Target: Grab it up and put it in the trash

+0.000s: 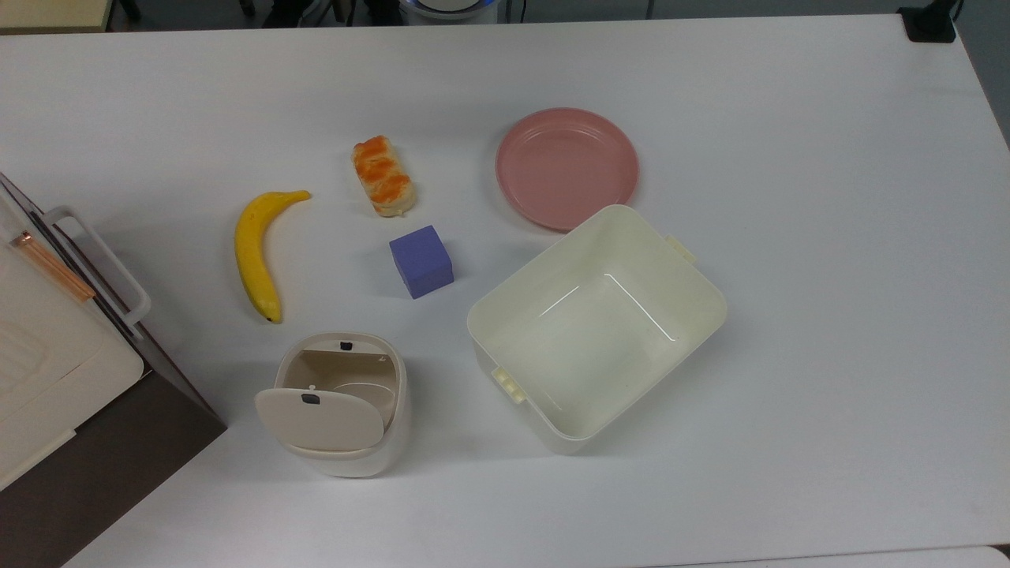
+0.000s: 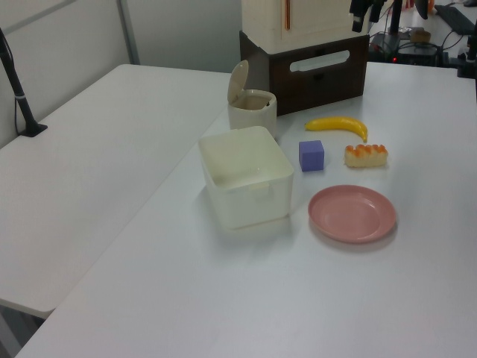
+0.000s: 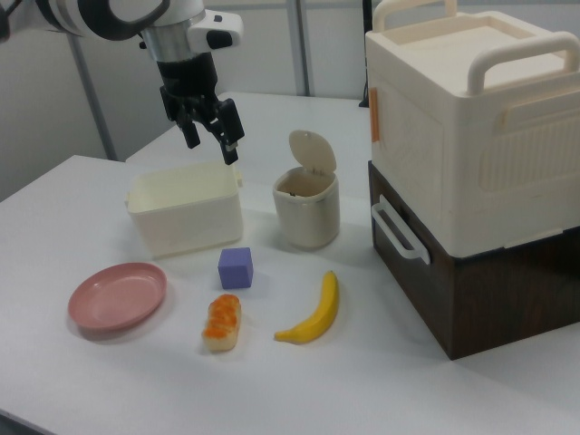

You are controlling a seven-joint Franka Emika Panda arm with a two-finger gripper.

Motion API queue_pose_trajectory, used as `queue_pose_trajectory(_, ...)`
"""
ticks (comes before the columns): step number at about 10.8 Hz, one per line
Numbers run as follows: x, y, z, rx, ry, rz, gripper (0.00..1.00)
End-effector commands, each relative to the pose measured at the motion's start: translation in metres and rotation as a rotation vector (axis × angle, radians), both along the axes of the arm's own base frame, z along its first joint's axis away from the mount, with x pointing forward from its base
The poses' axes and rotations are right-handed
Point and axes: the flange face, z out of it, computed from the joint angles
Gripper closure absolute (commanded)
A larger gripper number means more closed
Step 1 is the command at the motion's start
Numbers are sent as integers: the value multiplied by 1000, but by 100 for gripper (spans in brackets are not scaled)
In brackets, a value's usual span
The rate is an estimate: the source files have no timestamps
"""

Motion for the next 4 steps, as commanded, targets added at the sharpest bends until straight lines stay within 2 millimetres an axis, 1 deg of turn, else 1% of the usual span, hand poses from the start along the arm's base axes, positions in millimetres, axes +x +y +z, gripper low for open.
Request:
queue_pose_trajectory(1,-8,5,9,10,-8,-21,0)
queue_pose_trajectory(4,-7,7,8,12,-5,-17,0)
